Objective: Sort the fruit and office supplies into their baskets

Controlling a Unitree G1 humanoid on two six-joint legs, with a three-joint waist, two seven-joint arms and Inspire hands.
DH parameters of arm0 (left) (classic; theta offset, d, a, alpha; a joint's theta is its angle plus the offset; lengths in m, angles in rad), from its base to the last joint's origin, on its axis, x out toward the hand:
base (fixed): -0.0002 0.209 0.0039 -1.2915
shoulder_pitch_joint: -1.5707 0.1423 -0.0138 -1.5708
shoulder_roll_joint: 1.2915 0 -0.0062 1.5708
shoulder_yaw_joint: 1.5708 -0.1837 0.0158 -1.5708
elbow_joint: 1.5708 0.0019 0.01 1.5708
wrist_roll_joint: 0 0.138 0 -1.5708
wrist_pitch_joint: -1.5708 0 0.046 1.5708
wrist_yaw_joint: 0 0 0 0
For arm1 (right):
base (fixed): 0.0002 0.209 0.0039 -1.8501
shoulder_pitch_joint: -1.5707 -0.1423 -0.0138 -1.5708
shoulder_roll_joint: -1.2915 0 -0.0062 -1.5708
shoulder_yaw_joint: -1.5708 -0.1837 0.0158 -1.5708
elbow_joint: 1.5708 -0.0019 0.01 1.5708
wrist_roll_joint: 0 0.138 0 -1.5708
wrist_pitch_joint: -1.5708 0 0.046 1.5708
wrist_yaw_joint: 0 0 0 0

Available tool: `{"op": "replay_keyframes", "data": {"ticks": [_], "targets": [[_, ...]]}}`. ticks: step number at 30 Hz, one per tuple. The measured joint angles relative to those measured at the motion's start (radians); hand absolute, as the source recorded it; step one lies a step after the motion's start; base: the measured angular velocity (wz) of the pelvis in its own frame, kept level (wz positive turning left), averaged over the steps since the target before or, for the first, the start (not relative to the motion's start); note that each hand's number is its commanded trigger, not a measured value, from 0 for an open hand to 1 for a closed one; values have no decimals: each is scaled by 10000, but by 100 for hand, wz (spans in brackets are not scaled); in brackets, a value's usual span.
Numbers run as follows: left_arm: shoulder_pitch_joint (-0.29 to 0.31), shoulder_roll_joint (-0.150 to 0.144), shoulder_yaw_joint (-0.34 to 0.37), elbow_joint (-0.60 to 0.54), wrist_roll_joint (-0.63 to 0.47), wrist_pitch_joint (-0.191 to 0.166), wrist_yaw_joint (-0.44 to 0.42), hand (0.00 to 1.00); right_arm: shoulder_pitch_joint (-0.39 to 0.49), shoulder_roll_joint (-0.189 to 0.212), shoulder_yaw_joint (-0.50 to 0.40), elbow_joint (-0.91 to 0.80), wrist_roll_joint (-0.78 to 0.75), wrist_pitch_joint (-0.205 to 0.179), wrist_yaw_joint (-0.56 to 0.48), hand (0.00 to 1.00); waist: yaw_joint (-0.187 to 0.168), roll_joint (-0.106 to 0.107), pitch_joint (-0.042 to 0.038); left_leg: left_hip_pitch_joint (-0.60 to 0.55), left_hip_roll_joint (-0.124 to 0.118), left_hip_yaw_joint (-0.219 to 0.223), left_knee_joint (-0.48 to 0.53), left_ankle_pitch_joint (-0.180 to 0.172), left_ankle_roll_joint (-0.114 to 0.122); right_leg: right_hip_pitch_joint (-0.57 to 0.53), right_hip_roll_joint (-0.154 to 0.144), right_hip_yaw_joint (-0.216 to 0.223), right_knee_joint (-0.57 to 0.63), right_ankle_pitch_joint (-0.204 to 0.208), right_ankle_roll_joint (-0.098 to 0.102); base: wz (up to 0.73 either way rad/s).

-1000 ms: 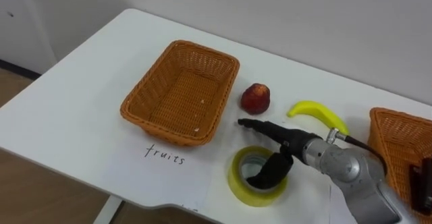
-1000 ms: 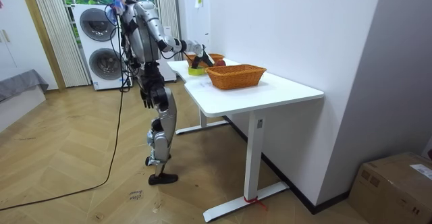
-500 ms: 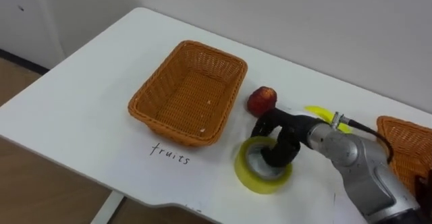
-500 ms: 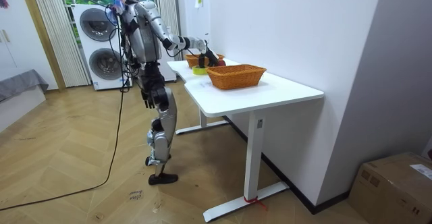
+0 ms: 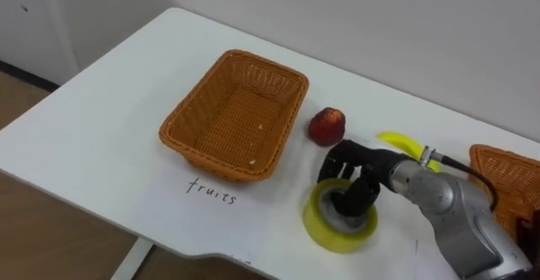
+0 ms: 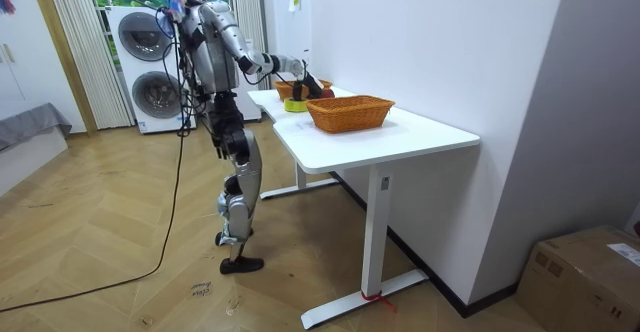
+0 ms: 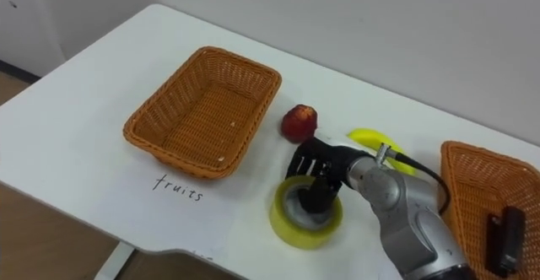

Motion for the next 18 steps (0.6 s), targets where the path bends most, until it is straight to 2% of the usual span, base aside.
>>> {"op": "replay_keyframes", "data": {"ticks": [3,7,10,12,18], "targets": [[-2,-10,26,11,-22,-81,208,0,47,-8,-54,-61,74,-97,-25,100,-52,27,14,-6,2,28,-1,0,1,12,2,32,-3,0,0,-3],[88,-91,194,-12,-61,-281,468,0,417,-78,-393,-600,196,-162,29,100,-107,153,90,4,0,106,-46,2,5,-29,1,174,1,3,5,-6],[203,-117,230,-23,-111,-283,632,0,649,-156,-413,-1028,175,-270,35,100,-357,268,130,13,-1,118,-106,8,4,-68,4,232,-2,3,5,-3],[217,-166,421,-23,-102,-349,645,0,825,-160,-645,-1157,212,-421,40,100,-528,336,126,18,-2,120,-151,12,3,-85,3,242,-5,3,5,0],[399,-208,624,-1,-100,-586,657,0,1191,-194,-1334,-1491,217,-465,-27,100,-698,410,83,150,4,236,-123,21,1,-50,-1,310,-12,2,6,-5]]}}
